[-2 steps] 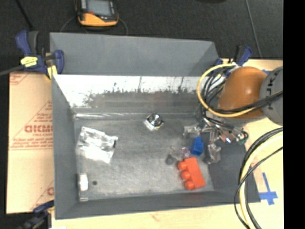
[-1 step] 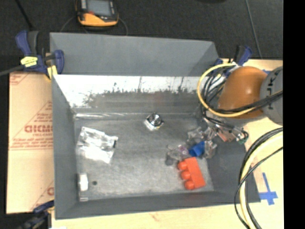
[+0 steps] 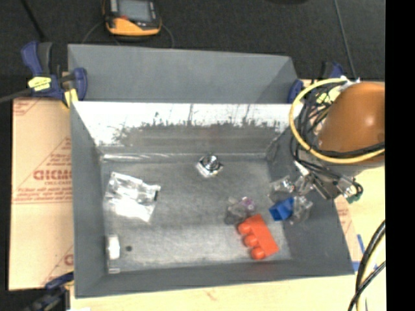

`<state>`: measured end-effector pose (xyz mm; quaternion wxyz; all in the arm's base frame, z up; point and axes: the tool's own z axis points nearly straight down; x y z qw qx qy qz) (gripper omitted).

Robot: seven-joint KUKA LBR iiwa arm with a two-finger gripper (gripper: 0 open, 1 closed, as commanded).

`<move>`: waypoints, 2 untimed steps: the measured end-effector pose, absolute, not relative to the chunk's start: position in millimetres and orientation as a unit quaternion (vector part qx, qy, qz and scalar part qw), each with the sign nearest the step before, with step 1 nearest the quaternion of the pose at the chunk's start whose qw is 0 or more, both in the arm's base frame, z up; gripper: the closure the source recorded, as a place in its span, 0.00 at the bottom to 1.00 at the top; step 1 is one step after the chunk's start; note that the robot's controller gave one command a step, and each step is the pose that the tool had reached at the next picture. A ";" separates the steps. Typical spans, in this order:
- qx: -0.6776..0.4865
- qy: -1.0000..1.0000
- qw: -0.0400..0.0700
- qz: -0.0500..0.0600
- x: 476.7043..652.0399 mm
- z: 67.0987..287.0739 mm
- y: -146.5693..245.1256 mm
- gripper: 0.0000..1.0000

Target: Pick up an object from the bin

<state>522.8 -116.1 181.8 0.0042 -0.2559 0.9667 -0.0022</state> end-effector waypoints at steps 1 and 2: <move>-0.262 0.965 0.005 -0.003 518.3 265.5 -114.3 1.00; -0.280 0.960 0.004 -0.003 582.8 278.9 -163.0 1.00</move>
Offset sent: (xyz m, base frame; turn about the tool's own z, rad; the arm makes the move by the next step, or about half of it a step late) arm -0.0066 0.0031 0.0783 -0.0151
